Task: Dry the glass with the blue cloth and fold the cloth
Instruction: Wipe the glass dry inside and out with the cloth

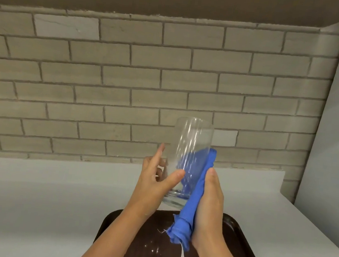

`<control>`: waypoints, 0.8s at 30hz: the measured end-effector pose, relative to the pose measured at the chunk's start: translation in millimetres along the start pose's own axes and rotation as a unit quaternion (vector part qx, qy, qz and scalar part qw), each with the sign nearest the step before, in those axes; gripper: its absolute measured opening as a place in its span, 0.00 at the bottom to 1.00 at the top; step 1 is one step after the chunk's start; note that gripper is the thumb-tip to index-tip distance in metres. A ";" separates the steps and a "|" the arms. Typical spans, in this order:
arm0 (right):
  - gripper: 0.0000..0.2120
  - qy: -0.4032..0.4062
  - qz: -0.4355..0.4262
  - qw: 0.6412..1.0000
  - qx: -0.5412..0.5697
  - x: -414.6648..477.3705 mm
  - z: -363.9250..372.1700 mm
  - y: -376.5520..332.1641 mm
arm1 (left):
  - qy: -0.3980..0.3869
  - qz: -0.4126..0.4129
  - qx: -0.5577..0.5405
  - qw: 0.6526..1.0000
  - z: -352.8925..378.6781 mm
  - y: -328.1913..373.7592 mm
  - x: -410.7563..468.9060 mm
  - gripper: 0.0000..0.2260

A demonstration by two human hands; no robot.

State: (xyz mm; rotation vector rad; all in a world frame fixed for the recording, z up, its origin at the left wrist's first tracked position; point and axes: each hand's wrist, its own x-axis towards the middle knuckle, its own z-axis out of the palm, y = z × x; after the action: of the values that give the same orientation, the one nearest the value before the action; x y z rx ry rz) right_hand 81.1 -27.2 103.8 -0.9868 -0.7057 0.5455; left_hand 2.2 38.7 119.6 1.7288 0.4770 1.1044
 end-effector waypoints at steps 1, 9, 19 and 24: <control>0.18 0.004 -0.008 1.000 -0.006 -0.2 -0.2 -3.6 | 0.021 0.014 0.020 0.999 1.7 4.4 -0.3 0.36; 0.17 -0.022 -0.051 0.998 -0.033 -13.4 6.1 -10.8 | 0.071 0.030 0.086 0.993 17.3 16.9 -22.0 0.24; 0.21 -0.158 -0.252 0.925 -0.235 -24.7 18.3 -22.7 | -0.045 -0.145 -0.233 0.960 -9.5 14.7 -22.2 0.15; 0.24 -0.147 -0.238 0.936 -0.215 13.2 34.6 -59.6 | -0.102 -0.110 -0.350 0.925 -11.4 23.4 -17.6 0.22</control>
State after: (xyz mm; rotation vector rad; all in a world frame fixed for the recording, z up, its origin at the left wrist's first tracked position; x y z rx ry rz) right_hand 69.9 -25.8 173.1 -1.0962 -1.3311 0.1054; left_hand -20.4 21.7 133.4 1.1065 0.1092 0.7860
